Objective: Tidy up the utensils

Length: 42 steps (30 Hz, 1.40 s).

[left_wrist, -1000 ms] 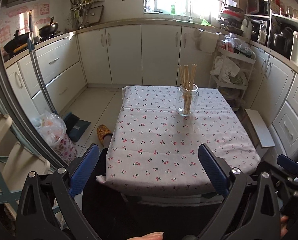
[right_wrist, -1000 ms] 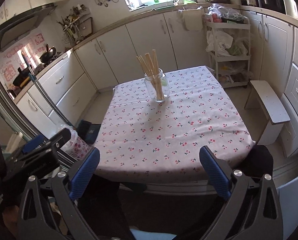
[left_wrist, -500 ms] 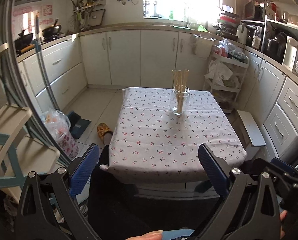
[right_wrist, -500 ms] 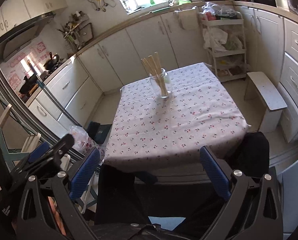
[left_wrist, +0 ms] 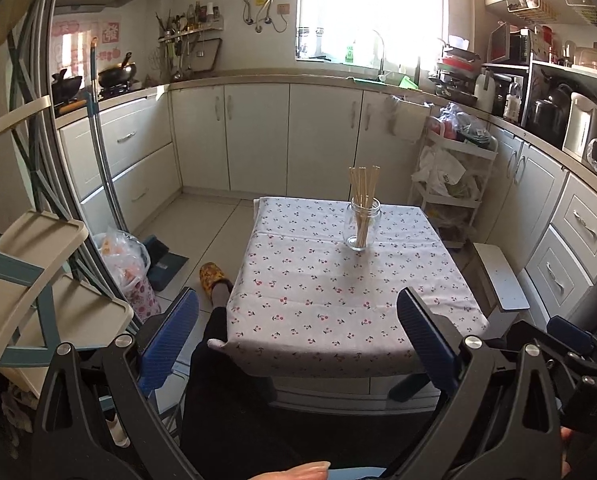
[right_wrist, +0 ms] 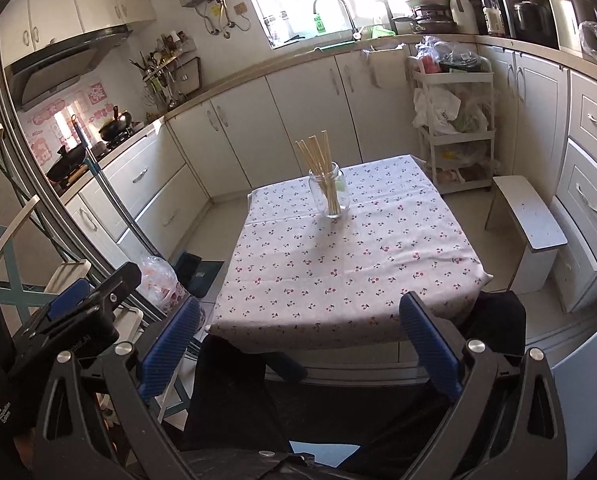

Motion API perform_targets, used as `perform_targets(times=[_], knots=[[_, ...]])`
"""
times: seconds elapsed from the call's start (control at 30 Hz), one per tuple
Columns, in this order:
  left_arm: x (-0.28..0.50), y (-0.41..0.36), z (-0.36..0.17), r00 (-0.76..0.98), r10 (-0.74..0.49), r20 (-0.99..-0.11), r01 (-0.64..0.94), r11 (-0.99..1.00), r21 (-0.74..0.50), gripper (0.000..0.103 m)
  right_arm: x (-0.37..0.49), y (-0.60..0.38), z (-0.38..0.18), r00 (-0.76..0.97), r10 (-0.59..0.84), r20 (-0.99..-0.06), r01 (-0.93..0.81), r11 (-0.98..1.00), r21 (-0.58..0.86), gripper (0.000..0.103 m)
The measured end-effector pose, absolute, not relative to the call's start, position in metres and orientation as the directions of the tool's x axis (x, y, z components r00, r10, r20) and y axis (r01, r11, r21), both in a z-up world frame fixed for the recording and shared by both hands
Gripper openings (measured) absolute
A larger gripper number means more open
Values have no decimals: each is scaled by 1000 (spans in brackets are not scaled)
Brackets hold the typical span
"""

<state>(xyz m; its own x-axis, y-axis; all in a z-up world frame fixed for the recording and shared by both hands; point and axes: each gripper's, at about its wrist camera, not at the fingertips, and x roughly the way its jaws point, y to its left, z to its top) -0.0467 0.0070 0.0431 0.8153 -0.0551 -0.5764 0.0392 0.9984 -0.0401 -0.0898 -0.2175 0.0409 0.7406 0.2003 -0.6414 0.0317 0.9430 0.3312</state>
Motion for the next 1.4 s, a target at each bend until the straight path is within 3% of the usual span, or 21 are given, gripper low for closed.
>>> perform_targets(times=[0.47,1.4], knots=[[-42,9,35,784,6,-620,4,1000,15,95,-89,-212,42,737,195,-648,26,949,315,96],[-42,8,34,784,0,-621,8,1000,10,95,-89,-208,37,727,210,-653,14,948,319,96]])
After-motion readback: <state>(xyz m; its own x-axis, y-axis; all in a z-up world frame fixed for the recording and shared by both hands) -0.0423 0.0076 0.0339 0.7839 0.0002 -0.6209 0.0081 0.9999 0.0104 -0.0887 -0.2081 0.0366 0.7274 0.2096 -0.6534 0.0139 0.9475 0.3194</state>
